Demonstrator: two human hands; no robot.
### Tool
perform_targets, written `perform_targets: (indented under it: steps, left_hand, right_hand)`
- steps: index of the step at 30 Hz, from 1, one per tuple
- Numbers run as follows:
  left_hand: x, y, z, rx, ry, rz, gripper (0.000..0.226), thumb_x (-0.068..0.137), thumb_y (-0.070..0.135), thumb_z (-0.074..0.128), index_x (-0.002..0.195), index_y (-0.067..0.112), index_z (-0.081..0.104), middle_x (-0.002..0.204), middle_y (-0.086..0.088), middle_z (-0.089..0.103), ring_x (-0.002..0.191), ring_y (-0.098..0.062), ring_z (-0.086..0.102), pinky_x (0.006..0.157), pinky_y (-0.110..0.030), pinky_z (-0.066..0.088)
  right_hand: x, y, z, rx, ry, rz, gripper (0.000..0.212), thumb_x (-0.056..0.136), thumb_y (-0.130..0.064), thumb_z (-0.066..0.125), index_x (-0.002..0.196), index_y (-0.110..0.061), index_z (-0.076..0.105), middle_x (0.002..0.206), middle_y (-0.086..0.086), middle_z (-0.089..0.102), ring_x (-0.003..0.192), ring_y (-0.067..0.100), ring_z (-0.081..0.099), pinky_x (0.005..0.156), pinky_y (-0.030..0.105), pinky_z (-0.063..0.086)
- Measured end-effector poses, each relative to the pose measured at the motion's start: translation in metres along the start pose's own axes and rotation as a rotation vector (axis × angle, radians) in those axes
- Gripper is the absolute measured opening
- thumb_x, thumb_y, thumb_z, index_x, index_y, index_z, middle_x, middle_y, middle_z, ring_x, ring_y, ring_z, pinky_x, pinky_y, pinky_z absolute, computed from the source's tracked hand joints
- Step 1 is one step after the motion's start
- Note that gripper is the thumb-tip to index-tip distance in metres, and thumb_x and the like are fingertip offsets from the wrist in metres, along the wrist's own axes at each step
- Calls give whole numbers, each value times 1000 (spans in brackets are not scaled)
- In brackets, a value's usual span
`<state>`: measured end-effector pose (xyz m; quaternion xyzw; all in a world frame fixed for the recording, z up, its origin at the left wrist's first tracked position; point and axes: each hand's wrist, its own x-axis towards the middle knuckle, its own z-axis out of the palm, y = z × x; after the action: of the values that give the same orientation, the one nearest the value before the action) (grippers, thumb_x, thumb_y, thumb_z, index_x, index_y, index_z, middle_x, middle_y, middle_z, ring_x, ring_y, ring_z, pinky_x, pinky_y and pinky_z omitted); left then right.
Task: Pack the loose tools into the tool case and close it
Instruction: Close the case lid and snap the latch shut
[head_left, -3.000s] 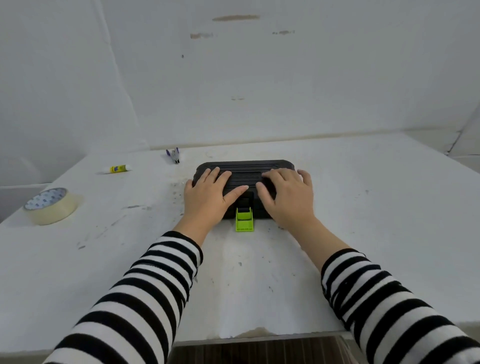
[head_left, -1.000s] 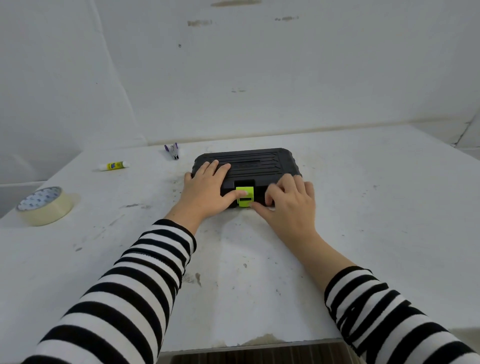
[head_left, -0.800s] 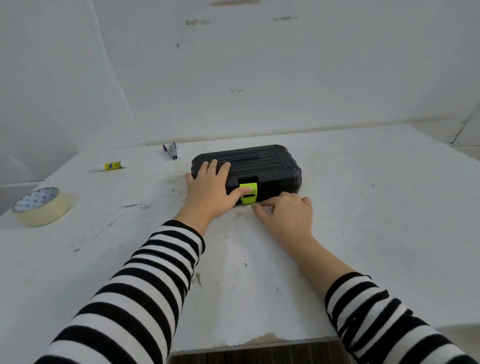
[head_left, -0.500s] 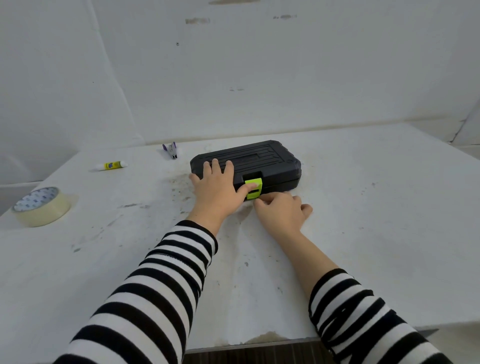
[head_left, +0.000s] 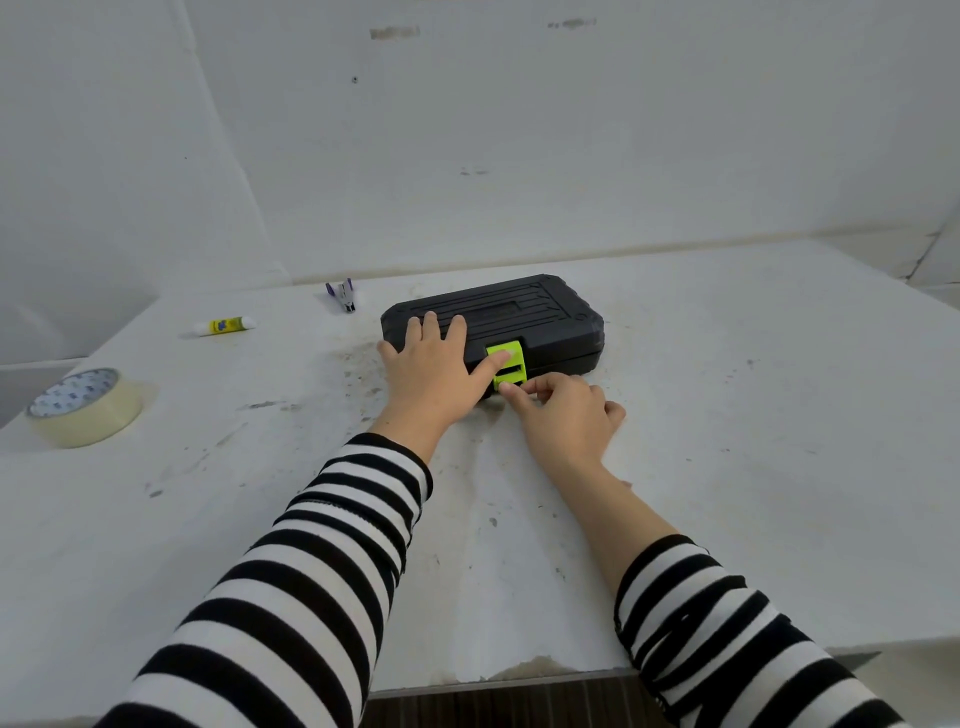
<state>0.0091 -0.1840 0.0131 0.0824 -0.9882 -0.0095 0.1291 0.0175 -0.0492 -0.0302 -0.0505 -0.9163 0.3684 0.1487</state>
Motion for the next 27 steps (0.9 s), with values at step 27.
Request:
perform_targets:
  steps: [27]
  left_hand:
    - [-4,2,-1,-50,-7,-20,97,74,84,4,149,25,23,158,-7,19,147,-26,11,112,-61,13]
  right_hand:
    - [37,10,-1,-264,155,-407,88,55,-54,83,133,-36,48,144,-1,40,142,25,23,105,41,19]
